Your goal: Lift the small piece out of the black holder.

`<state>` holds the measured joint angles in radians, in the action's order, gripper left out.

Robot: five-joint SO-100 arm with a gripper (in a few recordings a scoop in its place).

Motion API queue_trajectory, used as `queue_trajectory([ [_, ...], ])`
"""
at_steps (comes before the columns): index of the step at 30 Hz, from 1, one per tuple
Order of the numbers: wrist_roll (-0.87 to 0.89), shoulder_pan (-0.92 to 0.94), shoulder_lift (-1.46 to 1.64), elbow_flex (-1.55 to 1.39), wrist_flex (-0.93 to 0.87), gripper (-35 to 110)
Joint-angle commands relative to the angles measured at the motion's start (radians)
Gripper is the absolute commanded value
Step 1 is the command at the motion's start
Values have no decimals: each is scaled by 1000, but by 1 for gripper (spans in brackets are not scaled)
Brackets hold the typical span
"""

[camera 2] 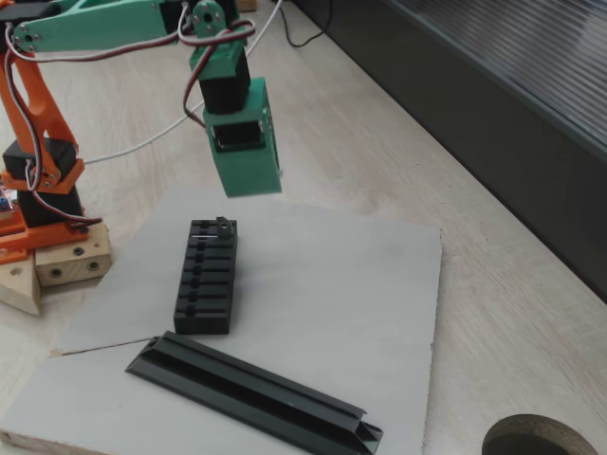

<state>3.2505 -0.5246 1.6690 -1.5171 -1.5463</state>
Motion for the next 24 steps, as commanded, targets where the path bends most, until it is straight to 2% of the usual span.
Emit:
queue_trajectory([
  [1,69,-52,44,-14,-15,24],
  [24,-31,-38,44,-112,-63,24],
])
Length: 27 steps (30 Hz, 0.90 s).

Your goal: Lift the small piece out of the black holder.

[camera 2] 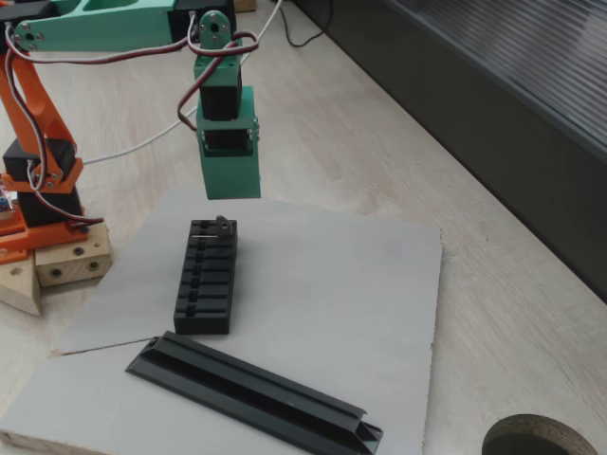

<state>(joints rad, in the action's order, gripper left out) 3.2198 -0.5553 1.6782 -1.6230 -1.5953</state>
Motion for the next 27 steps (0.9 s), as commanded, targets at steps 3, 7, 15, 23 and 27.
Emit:
queue_trajectory([
  [3,0,-6,34,-6,-12,24],
  [7,0,-6,35,5,-14,24],
  [15,2,-6,34,-6,-14,24],
  [23,-2,-8,26,-2,-14,42],
  [27,-2,-8,18,3,-12,47],
])
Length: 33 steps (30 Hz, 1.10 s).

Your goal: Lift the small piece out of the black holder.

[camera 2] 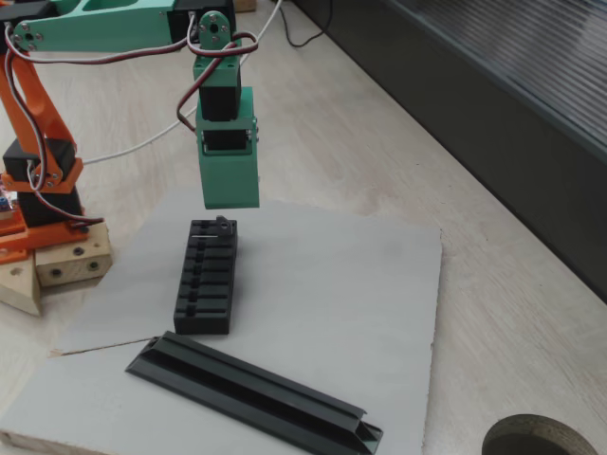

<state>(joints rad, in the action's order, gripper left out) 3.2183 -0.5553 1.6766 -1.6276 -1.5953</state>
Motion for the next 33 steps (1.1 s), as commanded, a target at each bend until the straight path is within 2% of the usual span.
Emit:
queue_trajectory([
  [1,-2,-8,20,0,-6,47],
  [9,-2,-6,9,-34,100,47],
  [29,-5,-6,-14,-89,110,47],
  [33,-5,-6,-71,-89,179,47],
])
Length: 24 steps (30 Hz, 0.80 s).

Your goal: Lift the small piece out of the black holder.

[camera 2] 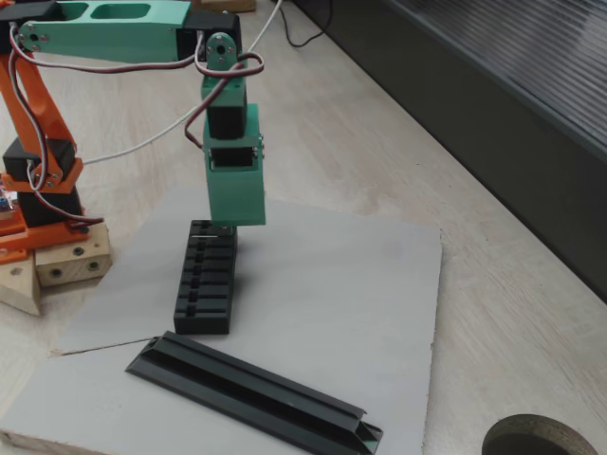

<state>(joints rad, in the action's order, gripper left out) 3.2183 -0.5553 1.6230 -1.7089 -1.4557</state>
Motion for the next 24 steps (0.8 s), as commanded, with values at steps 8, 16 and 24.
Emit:
queue_trajectory([
  [8,-5,-6,-32,-8,63,47],
  [16,-5,-5,-34,-9,61,47],
  [24,-147,95,-28,-9,61,47],
])
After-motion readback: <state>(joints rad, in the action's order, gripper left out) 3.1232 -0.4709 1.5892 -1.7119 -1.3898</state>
